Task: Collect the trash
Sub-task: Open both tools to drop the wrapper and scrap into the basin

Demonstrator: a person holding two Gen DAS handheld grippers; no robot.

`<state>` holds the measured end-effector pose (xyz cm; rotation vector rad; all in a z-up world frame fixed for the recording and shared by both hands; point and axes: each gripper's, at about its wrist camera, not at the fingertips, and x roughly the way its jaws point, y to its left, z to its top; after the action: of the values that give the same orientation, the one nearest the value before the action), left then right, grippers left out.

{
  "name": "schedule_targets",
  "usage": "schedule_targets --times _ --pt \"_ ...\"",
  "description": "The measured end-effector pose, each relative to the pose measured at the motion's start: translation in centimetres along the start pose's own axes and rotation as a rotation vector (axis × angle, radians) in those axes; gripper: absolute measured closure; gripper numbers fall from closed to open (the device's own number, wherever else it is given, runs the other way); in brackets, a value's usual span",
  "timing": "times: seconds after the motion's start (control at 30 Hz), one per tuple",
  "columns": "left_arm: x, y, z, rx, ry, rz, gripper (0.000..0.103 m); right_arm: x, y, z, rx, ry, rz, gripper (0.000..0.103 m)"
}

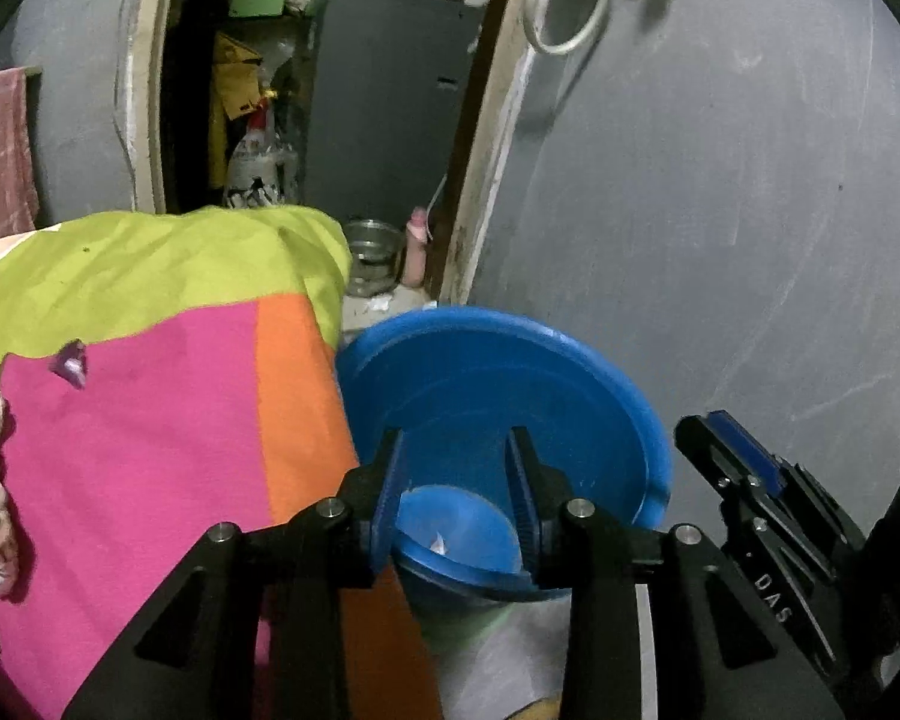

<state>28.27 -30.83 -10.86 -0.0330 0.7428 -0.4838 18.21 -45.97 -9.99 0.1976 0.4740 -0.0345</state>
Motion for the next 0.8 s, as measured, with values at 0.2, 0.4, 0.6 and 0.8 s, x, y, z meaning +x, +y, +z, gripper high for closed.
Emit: schedule_targets --times 0.2,0.4,0.6,0.8 --pt "-4.8 1.2 1.8 -0.053 -0.149 -0.020 0.066 -3.1 1.2 3.1 -0.008 -0.104 0.004 0.077" --pt "-11.2 2.7 3.6 -0.068 -0.325 0.001 0.039 -7.4 4.0 6.8 -0.046 -0.243 0.026 0.065" --pt "-18.1 5.6 4.0 -0.091 -0.490 0.055 0.008 -10.9 7.9 8.9 -0.077 -0.373 0.077 0.040" --pt "-23.5 8.9 2.9 -0.095 -0.590 0.130 0.002 -13.6 12.3 9.4 -0.100 -0.469 0.132 0.016"
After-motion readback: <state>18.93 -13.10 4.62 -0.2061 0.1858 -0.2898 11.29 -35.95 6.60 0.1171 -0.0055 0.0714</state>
